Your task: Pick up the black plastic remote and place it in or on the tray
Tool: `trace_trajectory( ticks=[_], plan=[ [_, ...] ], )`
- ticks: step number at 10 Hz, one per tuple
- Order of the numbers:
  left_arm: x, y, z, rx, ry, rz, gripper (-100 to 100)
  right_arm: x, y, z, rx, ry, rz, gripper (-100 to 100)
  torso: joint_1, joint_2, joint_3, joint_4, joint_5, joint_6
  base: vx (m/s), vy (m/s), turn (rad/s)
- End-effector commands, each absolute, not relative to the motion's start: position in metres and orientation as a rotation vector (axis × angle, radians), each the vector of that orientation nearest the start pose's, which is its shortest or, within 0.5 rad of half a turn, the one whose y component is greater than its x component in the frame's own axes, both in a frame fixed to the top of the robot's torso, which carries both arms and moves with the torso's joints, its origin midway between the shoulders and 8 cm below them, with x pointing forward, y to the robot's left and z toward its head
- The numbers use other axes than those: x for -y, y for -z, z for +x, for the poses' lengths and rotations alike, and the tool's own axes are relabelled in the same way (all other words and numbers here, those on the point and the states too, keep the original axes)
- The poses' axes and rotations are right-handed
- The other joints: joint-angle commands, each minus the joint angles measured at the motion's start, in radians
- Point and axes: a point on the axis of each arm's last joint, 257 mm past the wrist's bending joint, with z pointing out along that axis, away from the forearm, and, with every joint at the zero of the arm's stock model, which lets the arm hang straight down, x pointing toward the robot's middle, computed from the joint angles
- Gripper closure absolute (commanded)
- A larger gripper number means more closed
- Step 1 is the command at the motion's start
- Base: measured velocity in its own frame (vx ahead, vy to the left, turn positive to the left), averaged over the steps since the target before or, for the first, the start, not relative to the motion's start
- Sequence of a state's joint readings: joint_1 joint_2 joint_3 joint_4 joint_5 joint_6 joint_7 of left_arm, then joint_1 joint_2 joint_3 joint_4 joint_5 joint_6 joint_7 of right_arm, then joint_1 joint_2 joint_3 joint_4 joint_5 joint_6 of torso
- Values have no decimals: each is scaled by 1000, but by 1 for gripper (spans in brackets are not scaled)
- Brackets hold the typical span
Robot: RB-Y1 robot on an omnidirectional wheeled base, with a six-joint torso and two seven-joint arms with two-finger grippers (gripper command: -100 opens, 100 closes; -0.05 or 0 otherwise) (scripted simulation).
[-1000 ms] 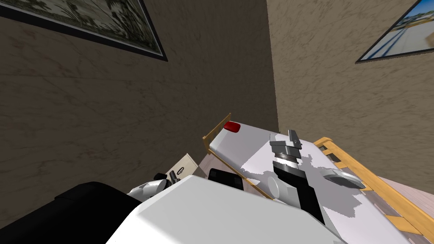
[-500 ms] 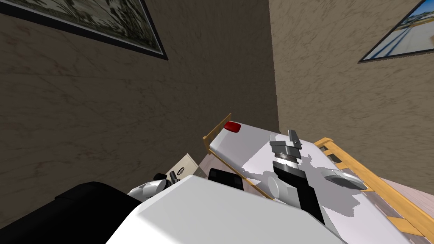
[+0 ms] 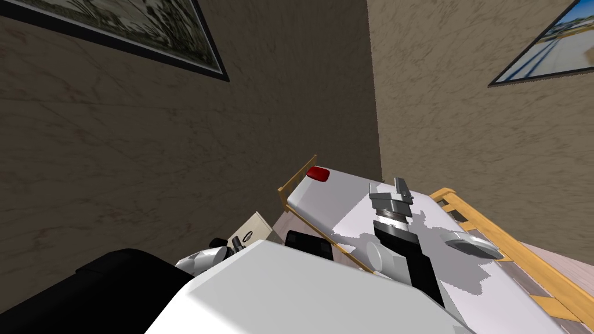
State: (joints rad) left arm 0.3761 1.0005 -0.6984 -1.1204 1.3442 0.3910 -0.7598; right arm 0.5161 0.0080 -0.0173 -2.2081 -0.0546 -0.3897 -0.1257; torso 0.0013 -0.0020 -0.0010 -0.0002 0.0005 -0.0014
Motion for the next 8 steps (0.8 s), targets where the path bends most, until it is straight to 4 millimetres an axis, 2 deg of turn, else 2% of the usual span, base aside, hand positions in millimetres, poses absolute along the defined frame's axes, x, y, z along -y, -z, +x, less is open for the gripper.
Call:
trace_trajectory(
  ticks=[1,7,8],
  plan=[
    [-497,573,27,-2624,23,-1686,-100,301,36,369,-655,-1376,913,0,0,0,0,0,0,0,-5,-6,28],
    [-497,573,27,-2624,23,-1686,-100,301,36,369,-655,-1376,913,0,-1,1,0,0,0,0,-2,1,15],
    [-496,573,22,-2600,30,-1734,-100,301,36,369,-655,-1376,913,0,-1,1,1,0,0,0,31,42,-113]
  ],
)
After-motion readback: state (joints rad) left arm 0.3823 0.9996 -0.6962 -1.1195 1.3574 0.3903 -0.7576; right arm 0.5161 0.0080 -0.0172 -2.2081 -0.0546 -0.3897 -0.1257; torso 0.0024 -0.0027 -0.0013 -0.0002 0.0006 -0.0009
